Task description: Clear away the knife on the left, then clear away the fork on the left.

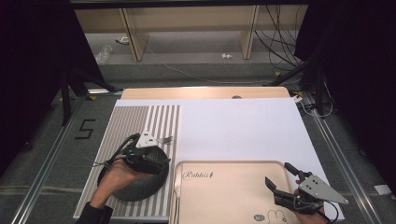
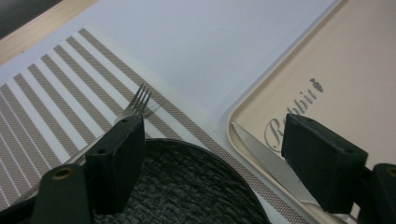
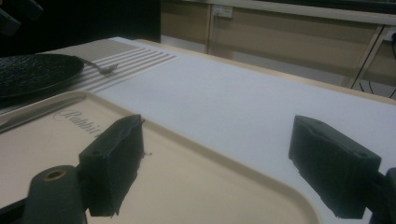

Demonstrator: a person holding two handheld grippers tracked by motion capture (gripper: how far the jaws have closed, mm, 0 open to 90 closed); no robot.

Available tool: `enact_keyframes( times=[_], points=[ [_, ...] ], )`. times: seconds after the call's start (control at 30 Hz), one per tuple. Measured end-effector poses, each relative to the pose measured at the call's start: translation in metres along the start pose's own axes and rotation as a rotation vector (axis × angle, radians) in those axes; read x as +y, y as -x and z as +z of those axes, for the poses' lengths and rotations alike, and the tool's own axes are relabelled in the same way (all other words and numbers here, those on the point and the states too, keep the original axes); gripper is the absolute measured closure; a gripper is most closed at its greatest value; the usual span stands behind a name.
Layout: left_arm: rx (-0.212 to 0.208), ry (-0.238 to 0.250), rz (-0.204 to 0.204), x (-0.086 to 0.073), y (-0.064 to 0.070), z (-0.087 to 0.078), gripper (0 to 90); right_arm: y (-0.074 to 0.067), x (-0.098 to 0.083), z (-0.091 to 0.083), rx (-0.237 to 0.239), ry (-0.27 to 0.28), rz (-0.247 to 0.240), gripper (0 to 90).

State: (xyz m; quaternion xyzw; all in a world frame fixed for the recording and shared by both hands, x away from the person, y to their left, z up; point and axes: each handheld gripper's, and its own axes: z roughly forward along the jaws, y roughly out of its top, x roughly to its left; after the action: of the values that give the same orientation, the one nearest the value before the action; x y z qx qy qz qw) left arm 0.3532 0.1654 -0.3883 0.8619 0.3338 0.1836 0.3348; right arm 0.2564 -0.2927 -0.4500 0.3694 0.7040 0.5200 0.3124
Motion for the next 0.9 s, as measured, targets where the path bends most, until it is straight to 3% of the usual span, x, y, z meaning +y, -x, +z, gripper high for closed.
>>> enact_keyframes(
  times=[0.33,0.57,0.9],
  points=[
    [0.039,-0.01,-0.048,-0.01,-0.018,0.002,22.5,0.0,0.0,0.0,0.0,-0.004,-0.003,18.8],
    [0.036,-0.005,-0.06,-0.011,-0.027,0.0,22.4,0.0,-0.001,-0.001,-0.007,-0.004,0.0,18.8],
    [0.097,-0.029,-0.069,-0.012,-0.044,0.002,22.8,0.0,-0.001,0.0,-0.009,-0.007,0.002,18.8]
  ],
)
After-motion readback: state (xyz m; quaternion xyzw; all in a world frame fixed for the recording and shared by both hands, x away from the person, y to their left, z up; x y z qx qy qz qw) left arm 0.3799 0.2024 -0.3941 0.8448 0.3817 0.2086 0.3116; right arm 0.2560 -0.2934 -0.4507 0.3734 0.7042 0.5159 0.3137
